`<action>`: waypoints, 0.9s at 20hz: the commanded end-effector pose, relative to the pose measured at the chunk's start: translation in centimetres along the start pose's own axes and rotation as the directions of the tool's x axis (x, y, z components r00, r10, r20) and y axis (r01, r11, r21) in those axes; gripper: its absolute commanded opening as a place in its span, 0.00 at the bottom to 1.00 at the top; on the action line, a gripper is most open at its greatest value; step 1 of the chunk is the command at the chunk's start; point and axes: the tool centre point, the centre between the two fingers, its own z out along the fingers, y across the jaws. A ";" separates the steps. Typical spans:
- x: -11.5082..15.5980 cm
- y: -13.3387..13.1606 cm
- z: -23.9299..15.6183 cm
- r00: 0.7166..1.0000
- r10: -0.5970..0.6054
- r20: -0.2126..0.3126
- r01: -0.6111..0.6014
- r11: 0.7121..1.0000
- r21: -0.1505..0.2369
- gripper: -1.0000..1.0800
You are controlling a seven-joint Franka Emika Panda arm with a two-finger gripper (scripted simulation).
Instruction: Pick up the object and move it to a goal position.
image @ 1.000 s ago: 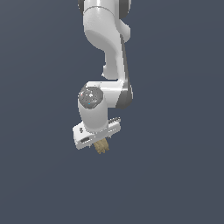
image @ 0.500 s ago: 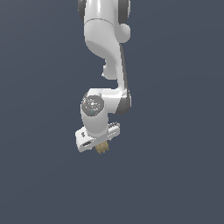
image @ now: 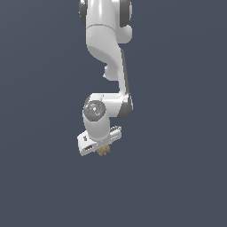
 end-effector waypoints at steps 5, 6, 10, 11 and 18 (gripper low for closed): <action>0.0 0.1 0.0 1.000 0.001 0.000 -0.001 1.000 0.000 0.00; 0.0 0.1 0.0 1.000 0.001 0.000 -0.001 1.000 0.000 0.00; 0.0 0.0 -0.1 1.000 0.003 0.000 -0.003 1.000 -0.001 0.00; 0.0 0.0 -0.2 1.000 0.005 -0.001 -0.005 1.000 -0.002 0.00; 0.9 -0.8 -2.3 0.999 0.048 -0.020 -0.048 0.999 -0.018 0.00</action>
